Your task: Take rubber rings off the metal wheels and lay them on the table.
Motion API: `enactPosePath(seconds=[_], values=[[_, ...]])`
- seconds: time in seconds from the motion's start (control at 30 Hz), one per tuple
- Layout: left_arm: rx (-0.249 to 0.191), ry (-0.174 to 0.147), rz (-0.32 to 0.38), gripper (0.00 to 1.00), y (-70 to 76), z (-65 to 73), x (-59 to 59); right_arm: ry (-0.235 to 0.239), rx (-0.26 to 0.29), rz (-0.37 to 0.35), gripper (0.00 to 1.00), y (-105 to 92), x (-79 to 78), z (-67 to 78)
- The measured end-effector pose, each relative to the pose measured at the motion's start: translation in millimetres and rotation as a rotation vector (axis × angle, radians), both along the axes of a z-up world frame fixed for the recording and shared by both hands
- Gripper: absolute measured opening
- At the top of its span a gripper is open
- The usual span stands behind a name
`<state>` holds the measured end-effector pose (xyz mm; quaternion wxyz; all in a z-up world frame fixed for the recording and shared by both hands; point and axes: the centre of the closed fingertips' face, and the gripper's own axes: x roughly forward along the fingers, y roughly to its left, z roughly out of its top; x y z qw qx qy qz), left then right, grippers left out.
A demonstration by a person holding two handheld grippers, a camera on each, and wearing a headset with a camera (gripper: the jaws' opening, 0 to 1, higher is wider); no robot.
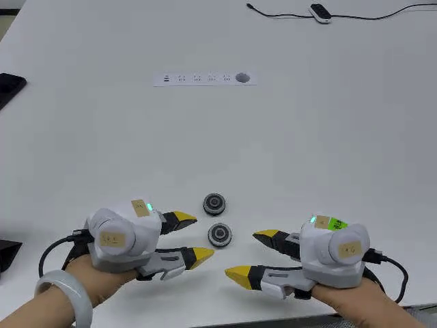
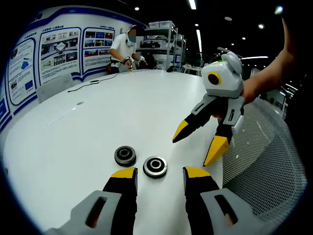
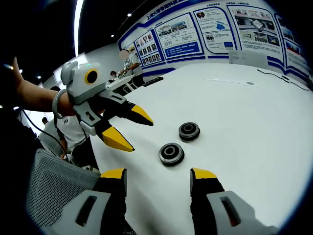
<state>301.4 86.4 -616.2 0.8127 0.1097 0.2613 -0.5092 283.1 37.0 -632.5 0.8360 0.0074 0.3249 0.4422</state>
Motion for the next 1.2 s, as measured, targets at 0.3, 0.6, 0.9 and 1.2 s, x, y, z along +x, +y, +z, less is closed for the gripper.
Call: enactPosePath(seconds=[0.3, 0.6, 0.9, 1.2], values=[[0.022, -0.002, -0.013, 0.32, -3.8, -4.6, 4.3, 0.010, 0.015, -0.011, 0.51, 2.1, 3.8, -1.2], [0.039, 0.001, -0.033, 0.29, -13.4, -9.7, 8.5, 0.027, 0.033, -0.024, 0.48, 3.4, 6.7, -1.9], [0.062, 0.000, -0.062, 0.24, -20.4, -15.8, 12.3, 0.039, 0.050, -0.038, 0.47, 3.6, 10.7, -3.0], [0.093, -0.006, -0.095, 0.22, -24.1, -22.4, 14.0, 0.048, 0.065, -0.048, 0.46, 3.9, 12.8, -5.1]])
